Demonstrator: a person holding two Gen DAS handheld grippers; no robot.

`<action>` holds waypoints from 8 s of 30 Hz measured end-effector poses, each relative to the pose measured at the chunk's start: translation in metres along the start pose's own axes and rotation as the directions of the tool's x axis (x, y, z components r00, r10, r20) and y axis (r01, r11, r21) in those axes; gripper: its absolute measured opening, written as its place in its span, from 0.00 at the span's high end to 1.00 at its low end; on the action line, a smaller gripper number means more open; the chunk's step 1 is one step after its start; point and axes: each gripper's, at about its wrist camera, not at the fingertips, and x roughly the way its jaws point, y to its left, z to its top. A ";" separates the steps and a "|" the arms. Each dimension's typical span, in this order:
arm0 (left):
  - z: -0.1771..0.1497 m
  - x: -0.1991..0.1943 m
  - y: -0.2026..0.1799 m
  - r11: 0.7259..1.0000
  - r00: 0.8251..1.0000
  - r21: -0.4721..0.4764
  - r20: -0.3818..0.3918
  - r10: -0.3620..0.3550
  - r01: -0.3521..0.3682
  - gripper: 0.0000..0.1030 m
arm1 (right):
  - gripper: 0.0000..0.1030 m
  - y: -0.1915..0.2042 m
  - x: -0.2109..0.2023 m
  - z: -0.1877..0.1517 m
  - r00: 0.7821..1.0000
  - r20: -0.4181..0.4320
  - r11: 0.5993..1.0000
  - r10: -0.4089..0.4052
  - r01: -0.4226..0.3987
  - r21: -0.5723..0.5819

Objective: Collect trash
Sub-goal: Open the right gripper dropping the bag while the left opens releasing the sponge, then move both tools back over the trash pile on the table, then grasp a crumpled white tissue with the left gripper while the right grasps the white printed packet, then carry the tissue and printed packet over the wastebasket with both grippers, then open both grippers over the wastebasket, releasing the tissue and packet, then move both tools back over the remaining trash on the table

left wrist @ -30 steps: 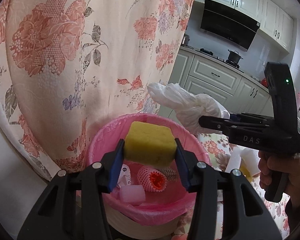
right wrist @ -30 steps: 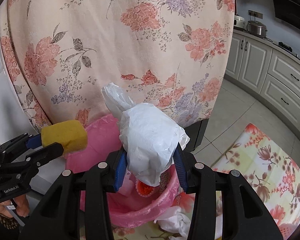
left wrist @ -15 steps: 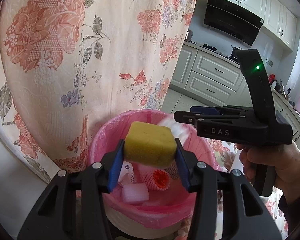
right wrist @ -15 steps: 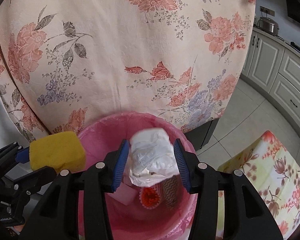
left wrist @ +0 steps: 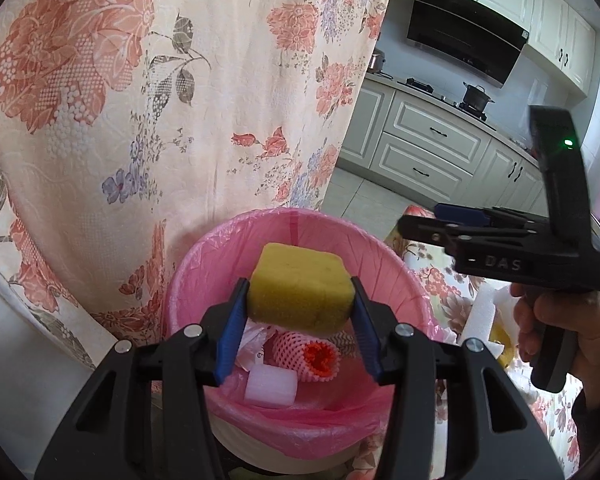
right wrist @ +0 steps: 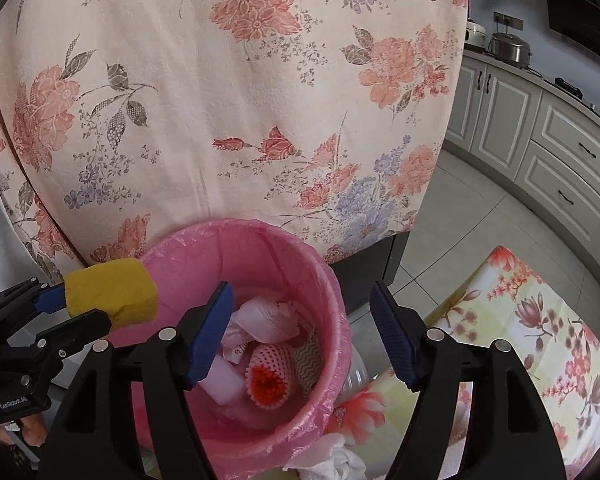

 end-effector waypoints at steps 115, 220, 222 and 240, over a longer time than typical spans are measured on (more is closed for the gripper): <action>-0.103 0.036 -0.187 0.947 0.934 0.155 -0.269 -0.235 0.283 0.78 | 0.59 -0.098 -0.142 -0.249 0.969 -0.077 0.919 -0.234 0.246 0.307; -0.024 -0.035 -0.042 0.995 0.995 0.004 0.023 -0.096 0.095 0.58 | 0.32 -0.024 -0.074 -0.111 0.983 0.015 0.965 -0.183 0.177 0.191; -0.024 -0.036 -0.046 0.995 0.995 0.010 0.022 -0.098 0.098 0.58 | 0.32 -0.031 -0.077 -0.117 0.981 0.011 0.961 -0.192 0.186 0.205; -0.033 -0.018 -0.113 0.977 0.982 0.094 -0.038 -0.187 0.190 0.55 | 0.28 -0.090 -0.126 -0.178 0.959 -0.017 0.911 -0.283 0.274 0.308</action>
